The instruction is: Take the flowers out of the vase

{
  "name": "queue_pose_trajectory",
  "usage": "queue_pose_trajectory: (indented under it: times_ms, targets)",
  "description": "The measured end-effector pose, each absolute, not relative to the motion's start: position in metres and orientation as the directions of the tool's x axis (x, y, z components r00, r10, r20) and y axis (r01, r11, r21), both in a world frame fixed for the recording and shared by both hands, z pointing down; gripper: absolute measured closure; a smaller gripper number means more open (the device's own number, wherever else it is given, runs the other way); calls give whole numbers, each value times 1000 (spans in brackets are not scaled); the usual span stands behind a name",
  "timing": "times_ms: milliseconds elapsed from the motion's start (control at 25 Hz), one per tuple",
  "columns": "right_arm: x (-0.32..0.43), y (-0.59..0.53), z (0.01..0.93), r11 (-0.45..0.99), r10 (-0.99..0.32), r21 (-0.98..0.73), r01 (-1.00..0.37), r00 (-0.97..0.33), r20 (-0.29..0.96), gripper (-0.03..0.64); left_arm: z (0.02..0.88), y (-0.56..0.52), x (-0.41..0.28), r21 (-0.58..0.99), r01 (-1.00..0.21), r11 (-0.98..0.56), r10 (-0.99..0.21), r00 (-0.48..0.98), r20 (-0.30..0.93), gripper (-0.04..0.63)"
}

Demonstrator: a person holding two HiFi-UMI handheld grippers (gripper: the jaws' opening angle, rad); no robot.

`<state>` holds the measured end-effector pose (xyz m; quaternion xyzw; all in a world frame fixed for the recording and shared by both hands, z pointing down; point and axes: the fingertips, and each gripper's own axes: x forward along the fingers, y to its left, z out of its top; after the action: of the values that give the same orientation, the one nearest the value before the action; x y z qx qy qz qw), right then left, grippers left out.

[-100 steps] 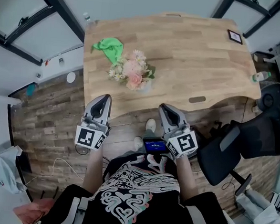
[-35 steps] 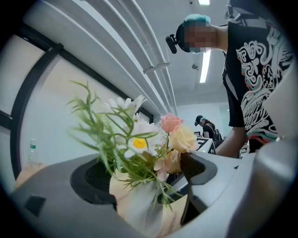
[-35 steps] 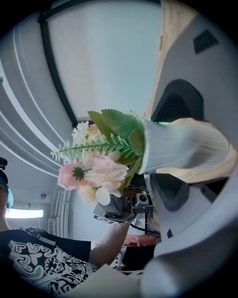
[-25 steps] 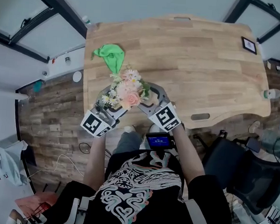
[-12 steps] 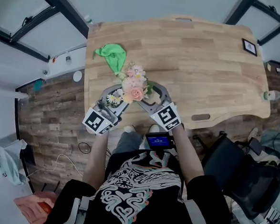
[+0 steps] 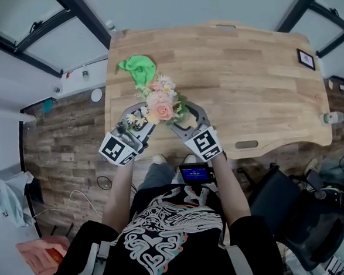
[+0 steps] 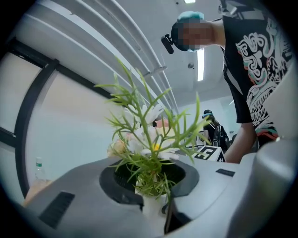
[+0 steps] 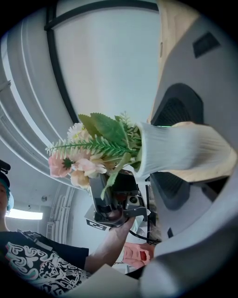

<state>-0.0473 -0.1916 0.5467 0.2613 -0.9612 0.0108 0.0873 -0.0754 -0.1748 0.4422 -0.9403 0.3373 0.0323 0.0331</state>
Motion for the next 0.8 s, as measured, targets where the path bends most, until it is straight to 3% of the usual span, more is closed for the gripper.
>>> queue_pose_trajectory:
  times_ms: [800]
  targets:
    - [-46,-192,549,851,-517,23,-525,-829,213,308,417,-175,-61,-82,-631,-771,-628,776,-62,489]
